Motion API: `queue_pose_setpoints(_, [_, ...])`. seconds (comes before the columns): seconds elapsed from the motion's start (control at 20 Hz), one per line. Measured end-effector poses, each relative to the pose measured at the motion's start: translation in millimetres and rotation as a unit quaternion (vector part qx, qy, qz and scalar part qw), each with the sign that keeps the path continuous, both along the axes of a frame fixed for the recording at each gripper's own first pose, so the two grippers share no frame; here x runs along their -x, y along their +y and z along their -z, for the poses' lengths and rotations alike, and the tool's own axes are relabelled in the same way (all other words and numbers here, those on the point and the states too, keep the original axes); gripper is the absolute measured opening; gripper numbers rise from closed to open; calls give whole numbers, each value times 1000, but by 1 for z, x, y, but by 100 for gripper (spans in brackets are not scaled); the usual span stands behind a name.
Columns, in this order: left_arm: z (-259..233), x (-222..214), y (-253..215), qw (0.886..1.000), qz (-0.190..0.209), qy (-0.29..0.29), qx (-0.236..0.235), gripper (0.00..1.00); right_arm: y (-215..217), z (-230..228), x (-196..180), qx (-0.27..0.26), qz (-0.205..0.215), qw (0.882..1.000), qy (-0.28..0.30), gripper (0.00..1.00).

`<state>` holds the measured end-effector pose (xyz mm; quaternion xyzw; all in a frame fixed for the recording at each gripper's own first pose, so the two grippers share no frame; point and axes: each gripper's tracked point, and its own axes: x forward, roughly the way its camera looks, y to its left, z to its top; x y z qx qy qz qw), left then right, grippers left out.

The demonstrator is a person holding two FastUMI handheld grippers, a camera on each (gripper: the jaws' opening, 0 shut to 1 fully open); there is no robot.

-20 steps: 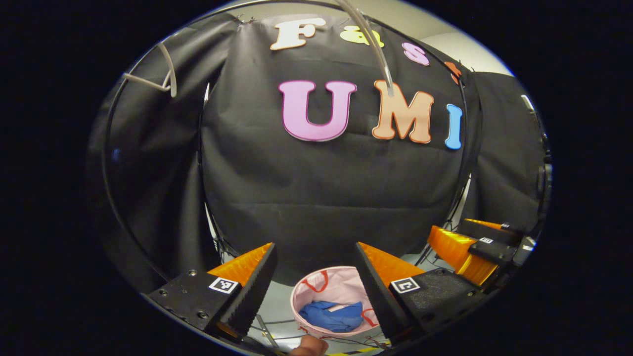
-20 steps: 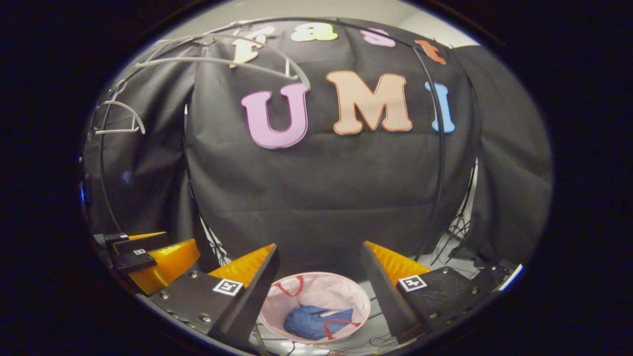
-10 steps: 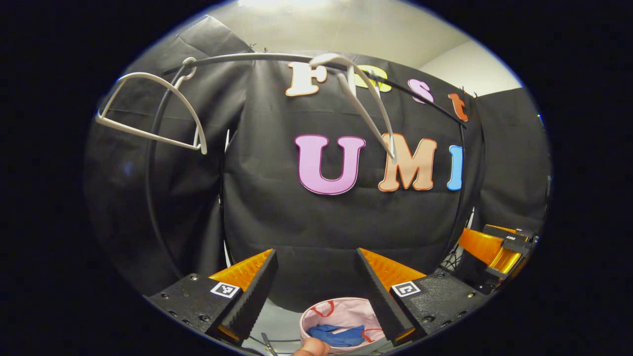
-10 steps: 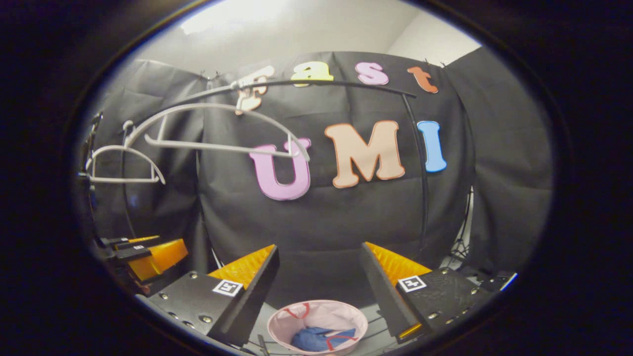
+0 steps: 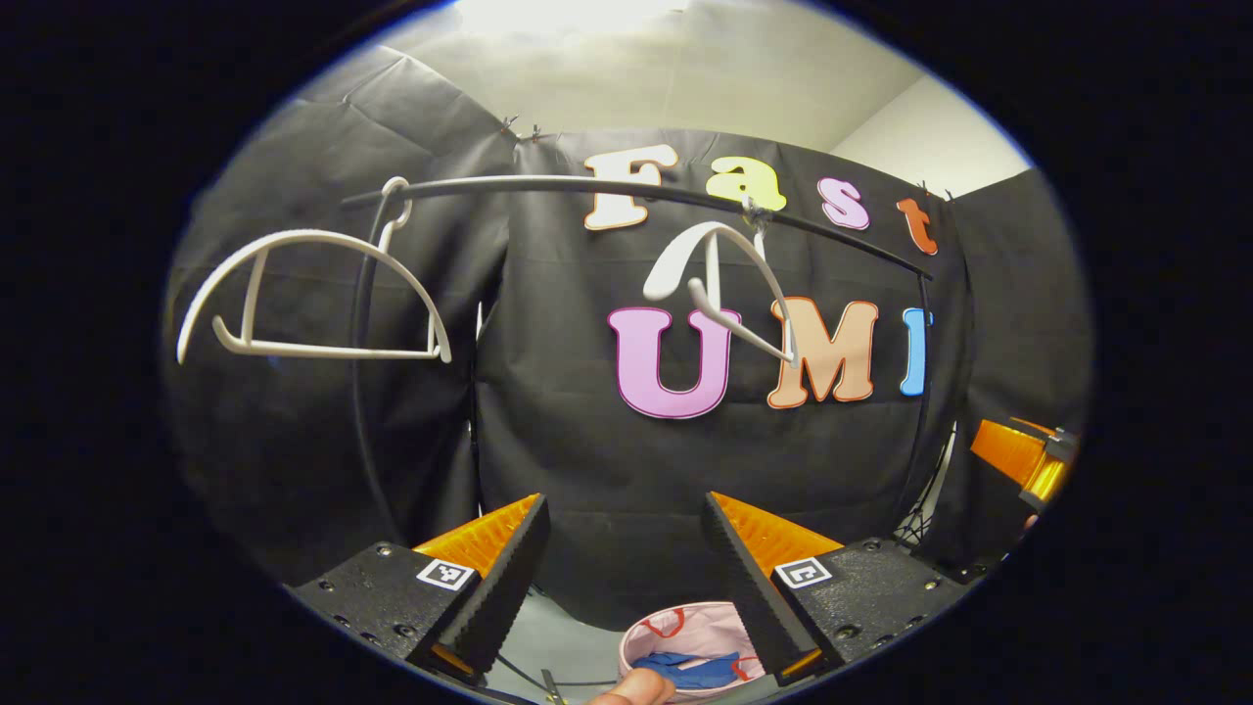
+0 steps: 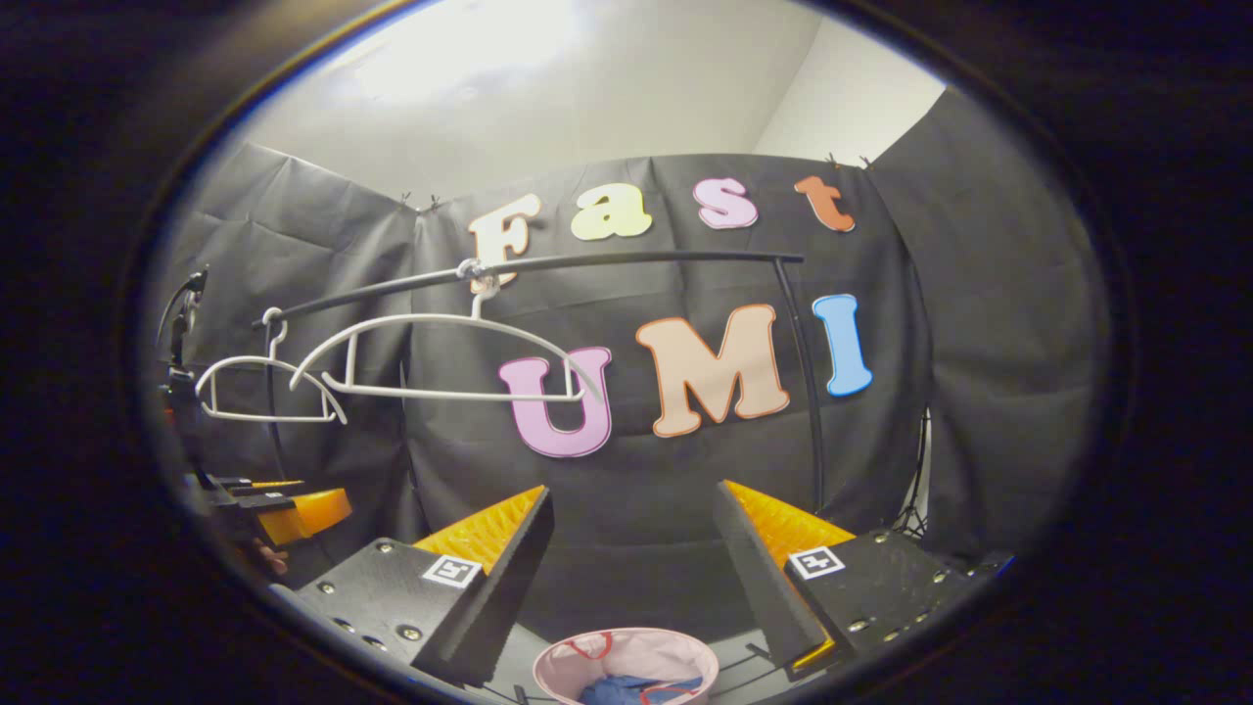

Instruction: Grasp the clothes on the hanger with both hands and then place them into the laundry hamper below.

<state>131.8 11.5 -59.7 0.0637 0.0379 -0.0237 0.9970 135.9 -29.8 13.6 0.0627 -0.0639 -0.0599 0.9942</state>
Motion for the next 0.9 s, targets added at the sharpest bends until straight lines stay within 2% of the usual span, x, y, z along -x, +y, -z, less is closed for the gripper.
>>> queue_pose_setpoints(0.05, [-2,4,-2,1000,0,-2,0,94,-2,-2,6,4,3,1000,0,100])
queue_pose_setpoints(0.1, [-2,8,-4,1000,-1,1,1,94,-1,-5,12,10,1,1000,2,92])
queue_pose_setpoints(0.3, [-6,18,-19,1000,2,14,1,94,15,-10,27,35,-22,999,12,96])
queue_pose_setpoints(0.4, [-10,25,-29,1000,10,7,-8,96,25,-12,31,49,-38,998,13,98])
queue_pose_setpoints(0.45, [-11,28,-33,1000,15,1,-11,94,28,-9,32,55,-42,997,17,98])
queue_pose_setpoints(0.55, [-7,34,-41,1000,11,2,2,95,30,-6,33,64,-43,997,20,100])
queue_pose_setpoints(0.65, [1,42,-63,999,29,6,15,94,34,-1,35,72,-49,996,21,99])
queue_pose_setpoints(0.8, [4,42,-66,1000,14,1,4,95,29,0,42,68,-51,996,19,99])
queue_pose_setpoints(0.9, [7,41,-68,1000,2,1,22,94,20,-2,45,49,-44,998,10,97])
